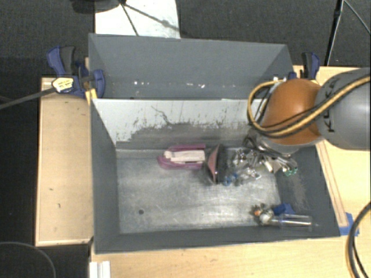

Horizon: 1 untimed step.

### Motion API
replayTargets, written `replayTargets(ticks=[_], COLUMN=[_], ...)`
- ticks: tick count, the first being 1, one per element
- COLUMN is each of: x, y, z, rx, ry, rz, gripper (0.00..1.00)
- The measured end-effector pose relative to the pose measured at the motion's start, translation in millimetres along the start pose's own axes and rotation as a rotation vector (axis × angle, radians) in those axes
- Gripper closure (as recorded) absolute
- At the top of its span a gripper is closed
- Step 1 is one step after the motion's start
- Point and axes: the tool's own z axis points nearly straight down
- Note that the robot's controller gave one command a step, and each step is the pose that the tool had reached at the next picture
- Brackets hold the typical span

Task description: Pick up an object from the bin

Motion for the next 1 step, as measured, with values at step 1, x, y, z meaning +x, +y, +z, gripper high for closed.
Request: replayTargets(ticks=[1], x=[-7.1], y=[20.0], z=[-102.4], rx=[-0.006], ry=[0.008], rz=[-0.250], gripper=[1.00])
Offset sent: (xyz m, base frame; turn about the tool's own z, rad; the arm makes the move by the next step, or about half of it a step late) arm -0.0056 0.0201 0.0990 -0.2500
